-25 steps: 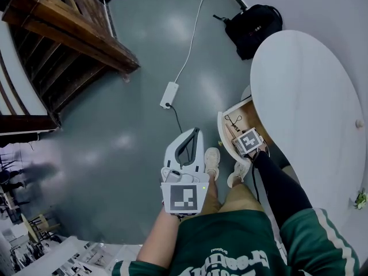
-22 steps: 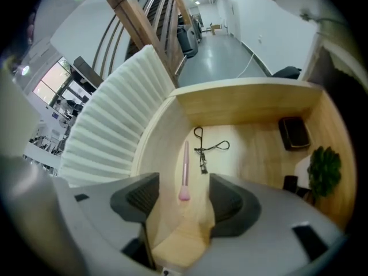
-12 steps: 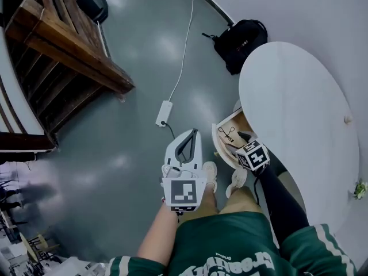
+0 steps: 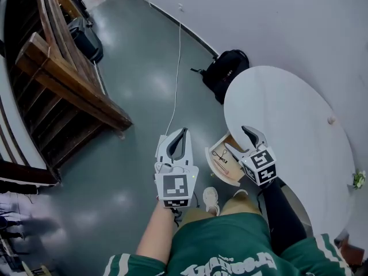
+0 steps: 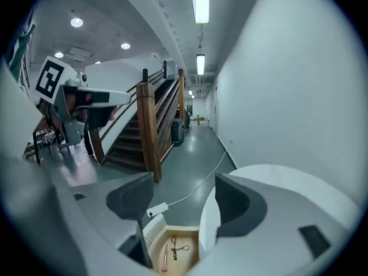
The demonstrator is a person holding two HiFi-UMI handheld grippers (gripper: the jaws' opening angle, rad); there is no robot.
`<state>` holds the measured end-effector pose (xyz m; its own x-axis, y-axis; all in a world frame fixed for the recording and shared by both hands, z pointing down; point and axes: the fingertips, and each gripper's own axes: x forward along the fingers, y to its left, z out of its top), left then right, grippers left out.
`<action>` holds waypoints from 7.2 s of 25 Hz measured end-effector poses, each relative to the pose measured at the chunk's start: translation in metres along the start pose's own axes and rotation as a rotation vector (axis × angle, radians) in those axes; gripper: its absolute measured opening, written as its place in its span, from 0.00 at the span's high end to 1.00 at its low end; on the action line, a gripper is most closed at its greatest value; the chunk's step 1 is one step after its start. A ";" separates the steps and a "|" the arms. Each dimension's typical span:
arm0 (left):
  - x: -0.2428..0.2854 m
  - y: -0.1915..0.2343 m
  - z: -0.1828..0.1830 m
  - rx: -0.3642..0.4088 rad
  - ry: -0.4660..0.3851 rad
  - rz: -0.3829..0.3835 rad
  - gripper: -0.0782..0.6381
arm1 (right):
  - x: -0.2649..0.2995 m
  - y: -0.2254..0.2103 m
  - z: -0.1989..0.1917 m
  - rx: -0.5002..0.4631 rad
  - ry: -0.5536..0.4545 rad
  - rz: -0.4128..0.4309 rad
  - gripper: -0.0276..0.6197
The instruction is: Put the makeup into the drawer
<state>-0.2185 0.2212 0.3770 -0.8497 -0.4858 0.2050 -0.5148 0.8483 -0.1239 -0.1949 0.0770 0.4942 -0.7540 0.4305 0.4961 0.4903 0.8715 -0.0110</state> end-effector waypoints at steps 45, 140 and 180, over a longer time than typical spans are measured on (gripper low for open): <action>0.186 -0.505 0.203 0.095 -0.273 -0.717 0.89 | -0.421 -0.376 -0.024 0.064 -0.340 -0.763 0.37; 0.040 -0.151 0.119 0.124 -0.182 -0.065 0.89 | -0.196 -0.124 0.109 -0.072 -0.432 -0.239 0.76; 0.000 -0.060 -0.013 0.056 0.025 -0.040 0.89 | 0.017 0.034 -0.233 0.125 0.465 0.148 0.74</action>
<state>-0.1864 0.1733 0.3968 -0.8257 -0.5130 0.2348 -0.5544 0.8149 -0.1690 -0.0894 0.0589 0.7043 -0.3923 0.4261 0.8152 0.4994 0.8429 -0.2002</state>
